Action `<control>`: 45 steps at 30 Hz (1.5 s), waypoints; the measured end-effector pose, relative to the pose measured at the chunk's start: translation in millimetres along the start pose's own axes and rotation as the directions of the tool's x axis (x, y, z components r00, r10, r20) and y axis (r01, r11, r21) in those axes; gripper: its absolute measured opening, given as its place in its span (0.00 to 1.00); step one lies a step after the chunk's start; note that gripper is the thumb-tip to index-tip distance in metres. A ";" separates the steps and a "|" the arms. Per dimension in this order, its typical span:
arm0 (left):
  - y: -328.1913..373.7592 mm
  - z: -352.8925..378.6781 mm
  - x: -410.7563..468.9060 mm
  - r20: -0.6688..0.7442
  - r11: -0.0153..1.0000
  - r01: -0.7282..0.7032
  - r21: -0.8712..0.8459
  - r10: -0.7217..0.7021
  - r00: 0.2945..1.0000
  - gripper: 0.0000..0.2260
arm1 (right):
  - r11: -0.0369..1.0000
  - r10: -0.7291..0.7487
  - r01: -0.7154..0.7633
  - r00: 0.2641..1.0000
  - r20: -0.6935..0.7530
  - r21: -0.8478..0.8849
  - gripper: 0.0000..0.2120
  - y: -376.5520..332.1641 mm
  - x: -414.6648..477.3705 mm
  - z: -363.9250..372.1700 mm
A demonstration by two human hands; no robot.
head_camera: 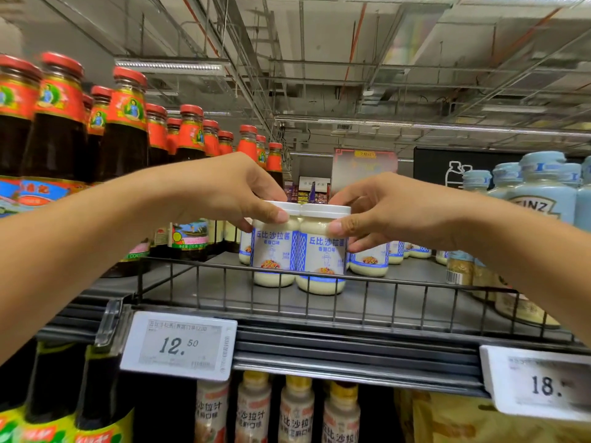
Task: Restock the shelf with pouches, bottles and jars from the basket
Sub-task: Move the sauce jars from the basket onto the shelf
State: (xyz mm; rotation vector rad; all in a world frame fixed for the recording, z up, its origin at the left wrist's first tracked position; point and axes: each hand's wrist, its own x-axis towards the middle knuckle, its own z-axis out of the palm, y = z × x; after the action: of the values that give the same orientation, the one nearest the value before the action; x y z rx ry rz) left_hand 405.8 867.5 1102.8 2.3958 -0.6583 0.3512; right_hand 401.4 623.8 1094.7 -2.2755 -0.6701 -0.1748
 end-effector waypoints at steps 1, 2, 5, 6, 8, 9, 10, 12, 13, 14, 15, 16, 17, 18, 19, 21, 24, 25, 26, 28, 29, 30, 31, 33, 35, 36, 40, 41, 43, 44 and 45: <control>-2.5 -1.1 -0.2 -0.010 1.000 0.013 0.003 -0.013 1.000 0.08 | 1.000 0.006 -0.006 1.000 -0.010 -0.008 0.26 -1.3 3.6 2.5; -5.3 -2.3 -0.4 -0.025 1.000 0.025 0.009 -0.025 0.999 0.08 | 1.000 0.012 -0.012 1.000 -0.019 -0.010 0.24 -2.5 7.5 5.0; -14.0 -6.0 -0.8 -0.065 0.998 0.059 0.020 -0.057 0.996 0.07 | 0.999 0.022 -0.023 0.999 -0.031 -0.025 0.18 -6.9 18.1 13.2; -16.4 -7.1 -1.3 -0.070 0.998 0.065 0.022 -0.063 0.996 0.07 | 0.999 0.025 -0.026 0.999 -0.032 -0.035 0.17 -8.7 21.4 15.2; -21.0 -8.7 -1.0 -0.071 0.996 0.075 0.046 -0.072 0.995 0.11 | 0.998 0.031 -0.033 0.999 -0.039 -0.058 0.18 -11.9 28.7 18.5; -23.1 -9.2 -0.1 -0.072 0.995 0.081 0.063 -0.076 0.994 0.12 | 0.997 0.037 -0.040 0.998 -0.047 -0.069 0.20 -13.0 32.7 19.9; -24.9 -9.6 1.1 -0.075 0.993 0.085 0.077 -0.080 0.994 0.13 | 0.996 0.046 -0.050 0.997 -0.059 -0.079 0.22 -13.5 37.0 21.4; -28.3 -10.3 4.6 -0.084 0.991 0.096 0.090 -0.089 0.993 0.14 | 0.992 0.058 -0.068 0.994 -0.094 -0.103 0.23 -13.4 45.1 25.0; -29.9 -10.9 6.4 -0.086 0.990 0.101 0.099 -0.093 0.992 0.14 | 0.991 0.056 -0.069 0.993 -0.108 -0.119 0.20 -13.1 48.6 27.1; -31.4 -11.7 7.8 -0.085 0.988 0.104 0.110 -0.095 0.992 0.14 | 0.989 0.053 -0.068 0.992 -0.118 -0.131 0.18 -12.9 51.5 29.0; -32.9 -12.7 8.9 -0.082 0.987 0.107 0.117 -0.098 0.992 0.15 | 0.988 0.051 -0.067 0.991 -0.123 -0.137 0.17 -13.0 53.6 30.6; -34.1 -13.6 9.6 -0.076 0.987 0.109 0.117 -0.101 0.992 0.15 | 0.988 0.051 -0.068 0.991 -0.124 -0.138 0.16 -13.4 55.3 31.6; -35.3 -14.2 10.4 -0.068 0.988 0.111 0.108 -0.104 0.992 0.16 | 0.988 0.053 -0.070 0.991 -0.122 -0.139 0.16 -14.0 56.6 32.0; -36.4 -14.7 10.9 -0.062 0.989 0.108 0.096 -0.103 0.993 0.16 | 0.987 0.053 -0.070 0.992 -0.118 -0.142 0.16 -14.5 57.7 32.0; -37.4 -14.9 11.6 -0.059 0.991 0.105 0.088 -0.100 0.993 0.16 | 0.987 0.050 -0.067 0.992 -0.117 -0.145 0.16 -14.9 58.2 32.0; -39.2 -14.8 12.6 -0.065 0.991 0.099 0.095 -0.093 0.993 0.16 | 0.987 0.038 -0.058 0.991 -0.127 -0.153 0.15 -14.8 58.0 32.7; -41.2 -14.0 14.2 -0.092 0.987 0.088 0.134 -0.077 0.993 0.17 | 0.985 0.026 -0.051 0.988 -0.152 -0.165 0.14 -13.0 55.8 34.5; -42.0 -13.7 14.3 -0.099 0.987 0.086 0.138 -0.072 0.992 0.17 | 0.986 0.029 -0.054 0.988 -0.155 -0.159 0.14 -12.8 54.7 34.9; -42.8 -13.5 14.2 -0.106 0.987 0.082 0.140 -0.067 0.992 0.17 | 0.987 0.035 -0.058 0.987 -0.154 -0.152 0.14 -12.8 53.8 35.0; -45.3 -12.6 13.9 -0.116 0.987 0.076 0.143 -0.059 0.992 0.17 | 0.987 0.046 -0.068 0.988 -0.146 -0.147 0.15 -13.7 52.0 35.8; -46.5 -11.6 13.3 -0.119 0.987 0.071 0.141 -0.054 0.991 0.18 | 0.986 0.053 -0.075 0.988 -0.145 -0.148 0.17 -14.5 50.7 36.6; -47.7 -10.3 12.4 -0.123 0.989 0.062 0.137 -0.045 0.991 0.19 | 0.985 0.062 -0.084 0.987 -0.150 -0.148 0.18 -15.1 49.2 37.6; -49.0 -8.7 11.8 -0.134 0.990 0.051 0.133 -0.033 0.990 0.20 | 0.984 0.073 -0.097 0.984 -0.160 -0.146 0.20 -15.9 47.3 38.5; -50.8 -5.3 10.4 -0.188 0.991 0.030 0.131 -0.005 0.982 0.23 | 0.980 0.093 -0.124 0.976 -0.197 -0.153 0.22 -17.4 42.5 39.7; -50.2 -2.2 8.0 -0.260 0.994 -0.007 0.113 0.036 0.965 0.22 | 0.975 0.102 -0.146 0.963 -0.249 -0.165 0.22 -19.2 36.3 38.7; -49.0 -1.1 6.6 -0.290 0.993 -0.034 0.109 0.064 0.955 0.21 | 0.975 0.099 -0.149 0.956 -0.277 -0.163 0.22 -20.1 32.5 37.6; -36.8 2.2 0.1 -0.389 0.976 -0.160 0.149 0.207 0.898 0.17 | 0.983 0.073 -0.128 0.931 -0.359 -0.134 0.19 -24.0 11.7 33.9; -31.4 3.7 -1.8 -0.403 0.969 -0.193 0.157 0.241 0.883 0.15 | 0.985 0.063 -0.117 0.925 -0.374 -0.124 0.18 -24.7 4.6 33.6; -18.4 7.8 -6.0 -0.412 0.956 -0.257 0.142 0.293 0.863 0.12 | 0.992 0.033 -0.080 0.912 -0.408 -0.099 0.12 -26.0 -11.2 34.2; -11.4 10.8 -8.4 -0.408 0.949 -0.292 0.116 0.314 0.857 0.11 | 0.993 0.015 -0.062 0.905 -0.424 -0.097 0.10 -26.5 -19.7 34.9; -4.1 14.4 -11.4 -0.399 0.941 -0.328 0.081 0.332 0.854 0.10 | 0.994 -0.006 -0.043 0.900 -0.435 -0.103 0.08 -26.9 -28.6 35.5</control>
State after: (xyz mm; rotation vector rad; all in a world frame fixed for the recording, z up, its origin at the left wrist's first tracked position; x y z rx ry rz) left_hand 399.7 865.4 1085.1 2.1112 -0.8664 0.9748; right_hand 360.5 652.5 1077.2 -2.2348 -0.4079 -0.7059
